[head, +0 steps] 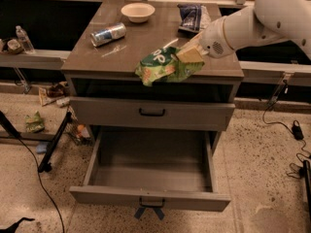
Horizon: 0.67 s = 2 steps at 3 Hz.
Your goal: Place green rice chip bag into middle drawer
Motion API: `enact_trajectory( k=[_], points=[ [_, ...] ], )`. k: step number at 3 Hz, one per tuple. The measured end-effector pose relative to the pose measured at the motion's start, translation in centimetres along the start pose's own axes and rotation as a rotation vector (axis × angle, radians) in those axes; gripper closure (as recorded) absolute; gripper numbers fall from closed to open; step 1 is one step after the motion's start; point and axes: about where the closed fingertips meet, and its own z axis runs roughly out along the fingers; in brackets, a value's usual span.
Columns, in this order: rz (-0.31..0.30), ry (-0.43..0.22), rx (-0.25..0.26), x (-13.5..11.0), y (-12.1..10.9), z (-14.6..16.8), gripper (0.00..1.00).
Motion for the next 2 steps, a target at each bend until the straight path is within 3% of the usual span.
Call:
enact_trajectory(
  k=[1, 2],
  points=[
    [0.008, -0.005, 0.004, 0.0, 0.4, -0.1, 1.00],
    [0.057, -0.021, -0.011, 0.2, 3.3, -0.9, 1.00]
  ],
)
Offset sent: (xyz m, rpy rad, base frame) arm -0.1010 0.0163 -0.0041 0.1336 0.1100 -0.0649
